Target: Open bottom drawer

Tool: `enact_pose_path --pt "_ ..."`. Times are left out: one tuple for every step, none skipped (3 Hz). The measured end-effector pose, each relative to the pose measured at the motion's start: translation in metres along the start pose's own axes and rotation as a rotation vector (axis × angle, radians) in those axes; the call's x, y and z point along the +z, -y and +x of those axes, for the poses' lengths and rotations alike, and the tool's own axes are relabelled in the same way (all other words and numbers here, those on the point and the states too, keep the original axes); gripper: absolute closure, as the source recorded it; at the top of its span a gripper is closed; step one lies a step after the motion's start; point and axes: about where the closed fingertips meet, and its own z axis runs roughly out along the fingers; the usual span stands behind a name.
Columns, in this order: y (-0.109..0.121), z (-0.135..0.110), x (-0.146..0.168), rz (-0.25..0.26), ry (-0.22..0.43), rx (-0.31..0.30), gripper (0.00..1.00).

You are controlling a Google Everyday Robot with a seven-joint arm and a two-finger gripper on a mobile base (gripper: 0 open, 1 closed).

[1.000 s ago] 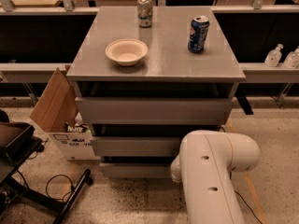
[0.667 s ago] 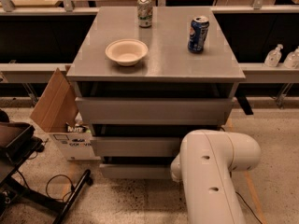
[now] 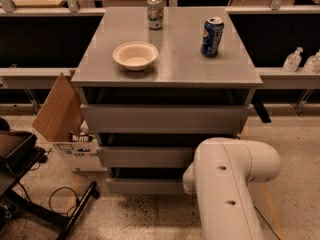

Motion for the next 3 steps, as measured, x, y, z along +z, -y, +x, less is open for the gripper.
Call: enact_pose_path --pt "0.001 -0.0003 -0.0054 0.0 0.0 0.0 1.0" --pt "0.0018 -0.0005 -0.0094 0.0 0.0 0.0 1.0" --pt "0.002 -0.0006 -0.0107 0.0 0.0 0.0 1.0"
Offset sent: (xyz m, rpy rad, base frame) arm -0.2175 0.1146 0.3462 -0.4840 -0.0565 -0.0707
